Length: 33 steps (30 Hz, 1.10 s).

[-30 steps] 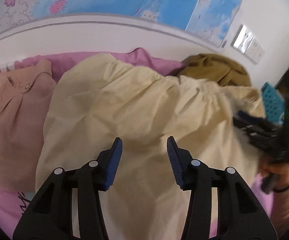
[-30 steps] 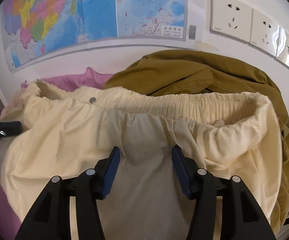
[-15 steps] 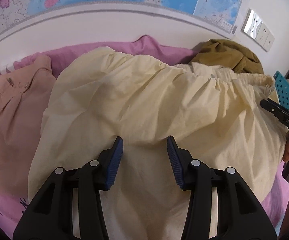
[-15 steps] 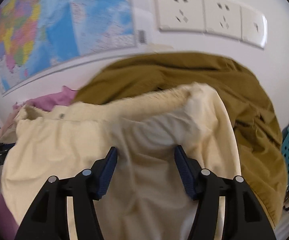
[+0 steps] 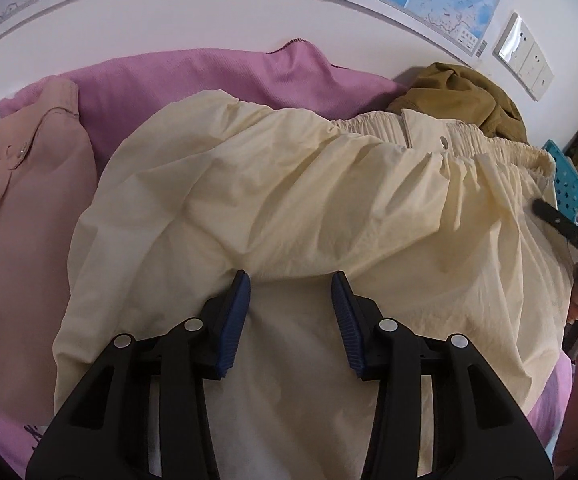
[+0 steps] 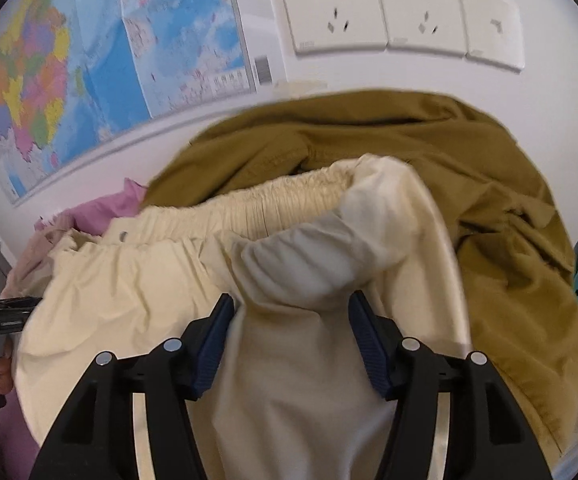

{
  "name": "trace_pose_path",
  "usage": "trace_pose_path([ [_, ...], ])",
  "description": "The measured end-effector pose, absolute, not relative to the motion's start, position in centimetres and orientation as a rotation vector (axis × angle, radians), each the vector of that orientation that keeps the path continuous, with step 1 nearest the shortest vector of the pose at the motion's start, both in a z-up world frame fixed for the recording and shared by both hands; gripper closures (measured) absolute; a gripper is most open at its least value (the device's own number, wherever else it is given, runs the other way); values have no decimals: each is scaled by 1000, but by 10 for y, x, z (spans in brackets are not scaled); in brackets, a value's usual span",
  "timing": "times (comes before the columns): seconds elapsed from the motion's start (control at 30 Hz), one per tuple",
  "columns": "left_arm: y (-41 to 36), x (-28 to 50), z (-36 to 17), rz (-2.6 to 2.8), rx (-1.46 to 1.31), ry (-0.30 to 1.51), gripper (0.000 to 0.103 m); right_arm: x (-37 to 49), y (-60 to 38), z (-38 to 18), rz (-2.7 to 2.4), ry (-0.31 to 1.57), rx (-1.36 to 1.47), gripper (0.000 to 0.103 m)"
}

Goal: Fold large clothes
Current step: 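Grip the cream jacket body with both grippers and lift it from the bed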

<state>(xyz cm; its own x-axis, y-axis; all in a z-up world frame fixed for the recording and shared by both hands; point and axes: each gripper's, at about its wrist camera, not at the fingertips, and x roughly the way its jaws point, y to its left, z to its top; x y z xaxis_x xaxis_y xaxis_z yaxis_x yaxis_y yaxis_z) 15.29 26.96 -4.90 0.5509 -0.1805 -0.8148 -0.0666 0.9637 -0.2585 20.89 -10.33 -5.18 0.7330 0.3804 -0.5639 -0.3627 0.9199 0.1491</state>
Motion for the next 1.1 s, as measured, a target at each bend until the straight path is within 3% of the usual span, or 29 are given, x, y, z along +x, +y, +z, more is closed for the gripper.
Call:
trace_pose_path([
  [0.37,262,152,-53,-61,-221,970,60,212,-127,-81,397,659,88,44],
  [0.67,260,143,-48,-70,-202,947,53,160,-158,-47,434,611,189,45],
  [0.9,257,143,-48,-61,-180,953,52,149,-181,-81,376,753,187,66],
  [1.1,258,140,-41,-54,-201,969,48,153,-183,-98,348,793,227,66],
])
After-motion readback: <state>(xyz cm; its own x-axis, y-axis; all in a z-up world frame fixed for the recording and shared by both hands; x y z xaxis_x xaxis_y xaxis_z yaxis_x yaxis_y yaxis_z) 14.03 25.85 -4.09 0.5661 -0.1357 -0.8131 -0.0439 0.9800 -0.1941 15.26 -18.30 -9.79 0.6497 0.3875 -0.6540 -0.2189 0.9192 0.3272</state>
